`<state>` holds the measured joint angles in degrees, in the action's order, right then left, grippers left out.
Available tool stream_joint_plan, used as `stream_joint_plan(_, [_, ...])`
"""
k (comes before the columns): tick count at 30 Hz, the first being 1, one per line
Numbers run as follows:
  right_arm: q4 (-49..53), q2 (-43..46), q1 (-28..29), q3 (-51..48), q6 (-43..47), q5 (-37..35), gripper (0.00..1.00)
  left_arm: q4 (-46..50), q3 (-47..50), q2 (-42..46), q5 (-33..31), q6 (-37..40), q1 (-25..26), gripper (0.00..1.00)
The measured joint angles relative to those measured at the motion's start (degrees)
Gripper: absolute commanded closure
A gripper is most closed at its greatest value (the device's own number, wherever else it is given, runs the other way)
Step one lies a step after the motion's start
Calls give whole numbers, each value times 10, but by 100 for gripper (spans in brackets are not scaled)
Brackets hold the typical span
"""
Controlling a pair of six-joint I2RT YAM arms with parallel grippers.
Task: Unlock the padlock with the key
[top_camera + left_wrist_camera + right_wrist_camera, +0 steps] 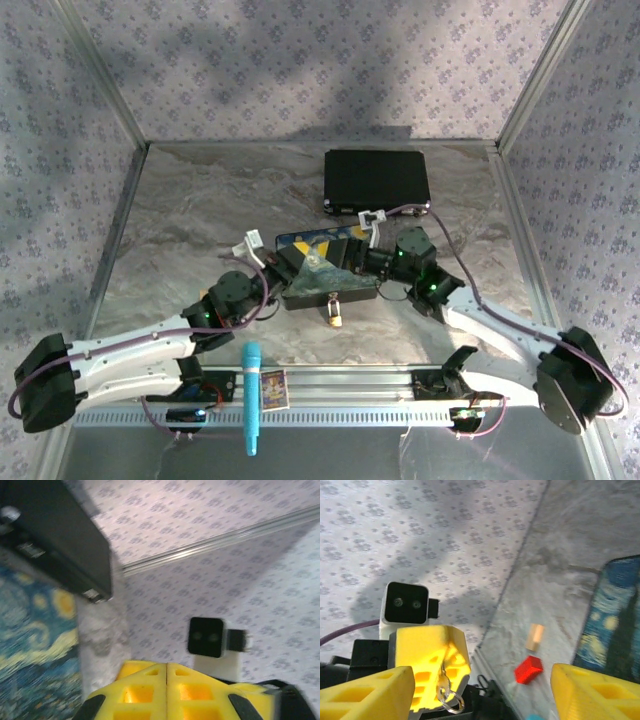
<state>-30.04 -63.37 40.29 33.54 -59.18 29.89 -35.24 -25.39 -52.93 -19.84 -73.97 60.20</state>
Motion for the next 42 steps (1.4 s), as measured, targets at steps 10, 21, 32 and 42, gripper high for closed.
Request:
stream_joint_plan(10, [-132,-33,37,0,-32,34,57,-90,23,-13,53,23,-33,100])
stream_joint_plan(21, [-183,-61,37,0,-46,45,83,-105,23,-4,60,35,-35,100])
stream_joint_plan(32, [-195,-67,35,0,-56,45,73,-115,23,-13,68,34,-35,100])
stream_joint_plan(42, [-199,-82,32,-1,-68,46,98,-115,23,-18,69,34,-35,100])
